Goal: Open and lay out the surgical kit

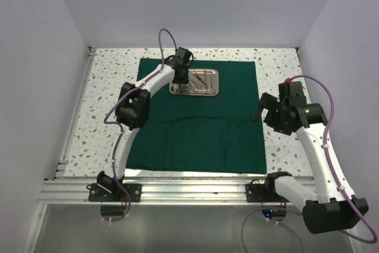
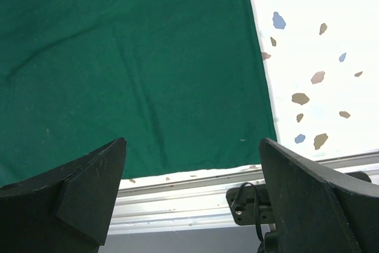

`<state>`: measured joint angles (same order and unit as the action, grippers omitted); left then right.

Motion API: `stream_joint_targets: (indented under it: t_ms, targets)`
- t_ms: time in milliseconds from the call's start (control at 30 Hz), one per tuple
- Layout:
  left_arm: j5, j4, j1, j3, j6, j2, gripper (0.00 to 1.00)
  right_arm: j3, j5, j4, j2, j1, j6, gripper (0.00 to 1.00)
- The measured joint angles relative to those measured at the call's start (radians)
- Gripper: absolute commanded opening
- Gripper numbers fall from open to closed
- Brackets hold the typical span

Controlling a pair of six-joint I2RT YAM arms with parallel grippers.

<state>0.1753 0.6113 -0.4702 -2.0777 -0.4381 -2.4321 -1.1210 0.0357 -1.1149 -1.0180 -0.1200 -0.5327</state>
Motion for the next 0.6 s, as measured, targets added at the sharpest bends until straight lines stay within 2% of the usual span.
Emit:
stream_joint_targets:
  t_ms: [100, 133, 233, 600]
  targets:
    - [0.016, 0.000, 0.000, -0.009, -0.008, -0.007, 0.19, 0.000, 0.001, 0.000, 0.000, 0.000, 0.001, 0.98]
    - [0.019, 0.000, 0.000, -0.009, -0.011, -0.007, 0.12, 0.000, 0.001, 0.000, 0.000, 0.000, 0.002, 0.98]
    - [0.021, 0.001, 0.000, -0.010, -0.016, -0.007, 0.01, 0.000, 0.002, 0.000, 0.000, 0.000, 0.003, 0.98]
    - [0.019, 0.086, 0.000, -0.114, 0.004, -0.007, 0.00, 0.018, -0.001, 0.003, -0.007, 0.000, 0.002, 0.98]
